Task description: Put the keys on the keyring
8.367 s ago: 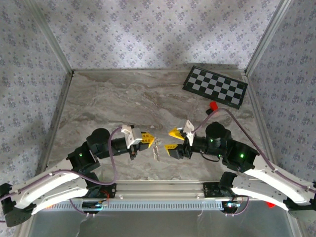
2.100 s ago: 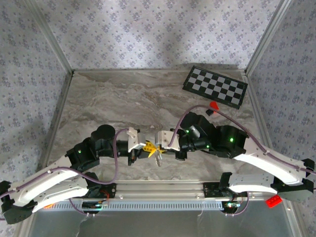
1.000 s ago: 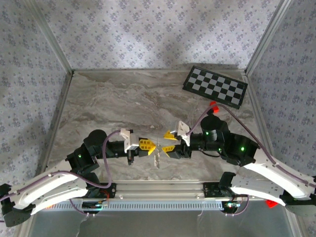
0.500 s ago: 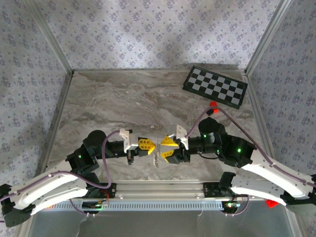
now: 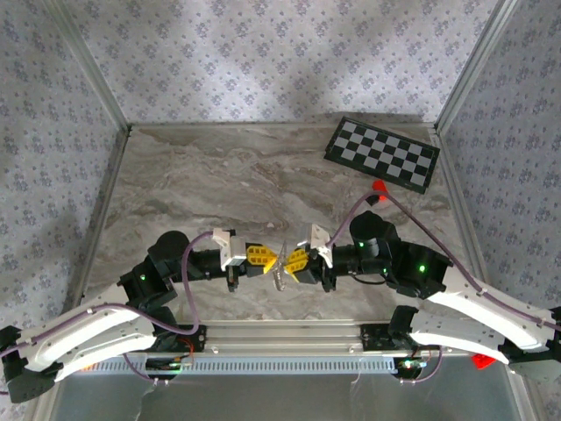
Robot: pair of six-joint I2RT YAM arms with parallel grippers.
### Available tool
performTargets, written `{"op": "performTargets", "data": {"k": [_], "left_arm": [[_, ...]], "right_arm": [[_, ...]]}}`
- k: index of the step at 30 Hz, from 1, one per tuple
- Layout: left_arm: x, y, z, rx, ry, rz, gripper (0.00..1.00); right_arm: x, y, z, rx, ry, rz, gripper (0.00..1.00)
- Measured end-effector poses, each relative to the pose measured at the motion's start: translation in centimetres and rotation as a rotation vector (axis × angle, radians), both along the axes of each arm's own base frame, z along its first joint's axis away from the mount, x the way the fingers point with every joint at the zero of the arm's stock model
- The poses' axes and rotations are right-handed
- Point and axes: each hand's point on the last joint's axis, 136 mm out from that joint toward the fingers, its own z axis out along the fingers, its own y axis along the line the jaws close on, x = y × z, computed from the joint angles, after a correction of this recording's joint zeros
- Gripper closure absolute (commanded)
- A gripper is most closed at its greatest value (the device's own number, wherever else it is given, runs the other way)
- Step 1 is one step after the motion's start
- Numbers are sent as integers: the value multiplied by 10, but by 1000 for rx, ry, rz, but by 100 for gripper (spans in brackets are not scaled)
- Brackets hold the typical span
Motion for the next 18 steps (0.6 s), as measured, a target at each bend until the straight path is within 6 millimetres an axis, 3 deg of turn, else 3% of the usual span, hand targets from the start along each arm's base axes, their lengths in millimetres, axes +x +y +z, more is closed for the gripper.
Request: {"op": "performTargets", "data": {"k": [18], "left_arm": [[1,-2,-4,-13,-1,0,100]], "right_arm": [[9,-5,-21,-91,0,-57,99]]}}
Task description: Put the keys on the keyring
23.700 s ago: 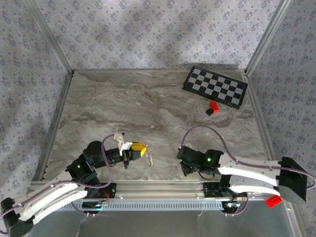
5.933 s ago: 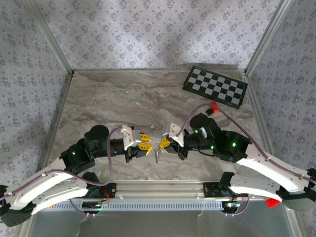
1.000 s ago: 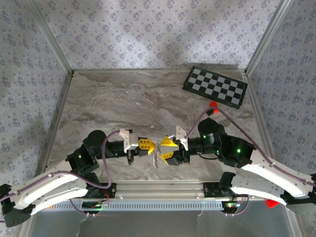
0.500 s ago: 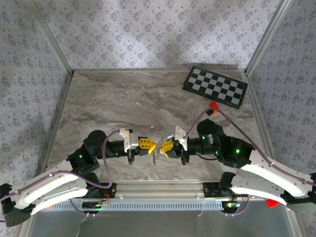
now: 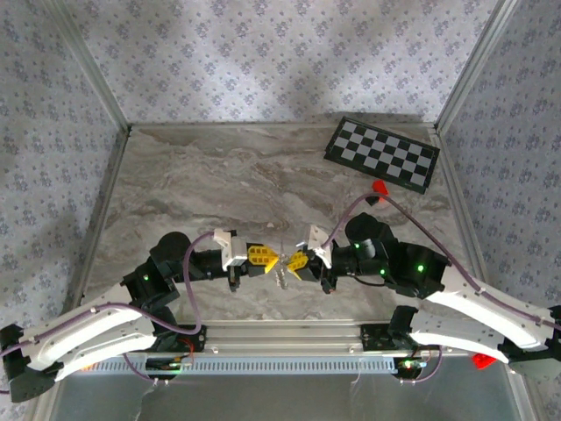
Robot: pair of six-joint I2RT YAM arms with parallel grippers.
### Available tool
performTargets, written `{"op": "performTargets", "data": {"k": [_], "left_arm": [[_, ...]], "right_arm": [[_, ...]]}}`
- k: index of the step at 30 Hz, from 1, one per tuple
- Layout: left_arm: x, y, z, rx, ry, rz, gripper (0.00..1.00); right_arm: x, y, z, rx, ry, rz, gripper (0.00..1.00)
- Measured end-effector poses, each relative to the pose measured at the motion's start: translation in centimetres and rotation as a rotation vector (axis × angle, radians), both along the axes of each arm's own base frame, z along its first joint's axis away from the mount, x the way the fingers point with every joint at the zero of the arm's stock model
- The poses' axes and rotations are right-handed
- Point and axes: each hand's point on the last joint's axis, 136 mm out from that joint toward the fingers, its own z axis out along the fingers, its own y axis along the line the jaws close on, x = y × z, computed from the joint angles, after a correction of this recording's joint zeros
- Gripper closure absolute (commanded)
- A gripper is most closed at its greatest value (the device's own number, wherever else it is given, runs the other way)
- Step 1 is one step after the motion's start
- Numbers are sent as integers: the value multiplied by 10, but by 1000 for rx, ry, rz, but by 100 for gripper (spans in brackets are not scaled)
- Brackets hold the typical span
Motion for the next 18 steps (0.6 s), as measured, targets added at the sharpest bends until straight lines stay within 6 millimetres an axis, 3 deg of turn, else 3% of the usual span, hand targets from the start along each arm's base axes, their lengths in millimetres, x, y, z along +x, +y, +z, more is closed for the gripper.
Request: {"op": "performTargets", "data": {"k": [2,6,9,18], "left_arm": [[0,0,-1,2,3,0,100],[0,-1,-2,5,4,0,100],[0,-1,-2,4,7,0,100],[0,-1,-2,3,7,-1,100]], "right_arm": [[0,0,-2,-9,-1,2,94],[-2,0,-4,-20,-12,9,65],[-5,-3,-3,-23,-19,6,49],[-9,-21,38,115,-112,-36,45]]}}
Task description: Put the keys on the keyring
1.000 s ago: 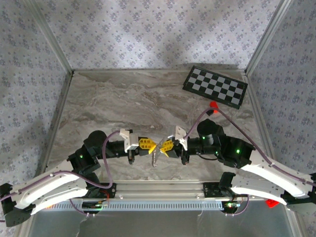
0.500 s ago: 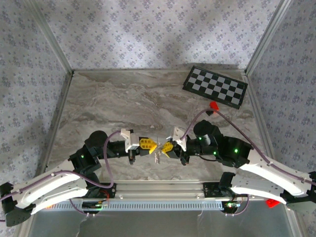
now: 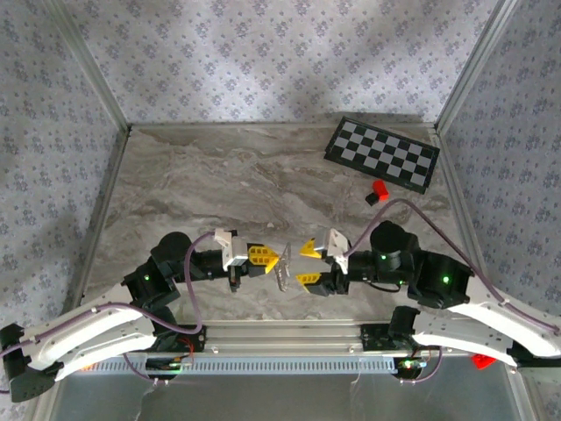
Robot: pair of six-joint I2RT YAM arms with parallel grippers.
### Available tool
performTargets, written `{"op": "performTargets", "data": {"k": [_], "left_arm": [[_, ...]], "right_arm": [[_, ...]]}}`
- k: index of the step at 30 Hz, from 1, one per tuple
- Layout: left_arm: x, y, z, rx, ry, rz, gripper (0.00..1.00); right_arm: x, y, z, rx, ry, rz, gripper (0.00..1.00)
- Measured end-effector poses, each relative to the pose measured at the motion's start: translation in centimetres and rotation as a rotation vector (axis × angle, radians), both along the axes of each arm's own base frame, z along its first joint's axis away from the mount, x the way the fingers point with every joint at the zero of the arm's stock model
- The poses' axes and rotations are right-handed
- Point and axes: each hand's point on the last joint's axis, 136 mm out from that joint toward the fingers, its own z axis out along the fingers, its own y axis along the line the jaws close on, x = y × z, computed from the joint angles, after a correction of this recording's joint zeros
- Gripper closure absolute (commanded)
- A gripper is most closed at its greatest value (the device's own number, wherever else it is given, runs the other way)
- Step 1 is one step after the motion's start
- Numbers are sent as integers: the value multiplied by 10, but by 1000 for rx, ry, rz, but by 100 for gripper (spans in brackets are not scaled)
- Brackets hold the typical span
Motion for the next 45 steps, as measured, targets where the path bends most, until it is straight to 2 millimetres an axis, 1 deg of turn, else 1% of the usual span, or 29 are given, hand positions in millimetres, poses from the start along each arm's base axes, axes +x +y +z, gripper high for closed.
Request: {"op": "performTargets", "data": {"k": [3,5,12,20,24,33,36,41,45], "left_arm": [[-1,0,0,-1,0,-4,100],[-1,0,0,-1,0,-8,100],[-3,0,1,-3,6,-15,100],[-4,3,1,-11,1,-15,100],[-4,3,1,-12,0,-14,100],[-4,3,2,-12,0,-14,100],[-4,3,1,-12,1,-14,100],[-4,3,1,-12,1,-14,100],[-4,3,1,-12,1,-14,100]], "right_arm": [[2,1,9,34,-18,-7,46],[4,6,9,36,-19,-7,48],[12,21,1,16,-9,-7,50],[16,26,4,37,1,-3,59],[17,29,1,31,8,4,60],[17,31,-10,16,27,11,66],[16,32,-13,14,31,18,71],[13,34,-12,24,39,34,84],[11,36,-11,35,44,51,89]]}}
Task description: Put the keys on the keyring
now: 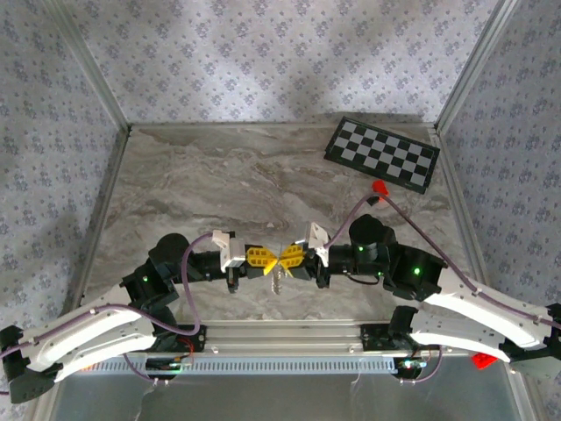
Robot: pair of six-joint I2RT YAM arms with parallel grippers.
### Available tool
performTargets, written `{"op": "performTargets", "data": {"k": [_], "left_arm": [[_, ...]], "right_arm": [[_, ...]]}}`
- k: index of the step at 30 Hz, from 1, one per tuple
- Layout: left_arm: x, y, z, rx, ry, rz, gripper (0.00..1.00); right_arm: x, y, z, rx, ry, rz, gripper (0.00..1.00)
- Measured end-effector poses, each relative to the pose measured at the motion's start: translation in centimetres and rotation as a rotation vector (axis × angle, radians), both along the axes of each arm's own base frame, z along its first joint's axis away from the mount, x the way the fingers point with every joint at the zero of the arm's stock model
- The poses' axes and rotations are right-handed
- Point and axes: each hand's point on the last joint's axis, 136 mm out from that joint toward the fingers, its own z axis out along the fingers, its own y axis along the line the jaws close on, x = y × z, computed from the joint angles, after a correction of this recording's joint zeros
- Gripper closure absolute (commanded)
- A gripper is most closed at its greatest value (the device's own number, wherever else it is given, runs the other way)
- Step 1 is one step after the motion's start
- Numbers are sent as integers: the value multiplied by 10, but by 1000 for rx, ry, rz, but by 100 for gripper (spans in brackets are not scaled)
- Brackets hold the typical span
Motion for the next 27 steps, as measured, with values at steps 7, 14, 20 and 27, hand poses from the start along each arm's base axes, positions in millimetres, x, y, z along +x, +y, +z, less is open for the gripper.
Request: {"op": "performTargets", "data": {"k": [7,14,20,27], "left_arm": [[1,0,0,0,0,3,100],[3,-1,-10,71,12,16,63],[4,4,-9,163,13,57,61],[2,7,-14,217,19,64,61]], "right_arm": [[-1,1,0,2,7,8,100],[-4,-3,-9,-50,2,13,100],[-10,-13,-4,-176,-62,35,100],[-13,-12,-8,-378,-155,75,100]]}}
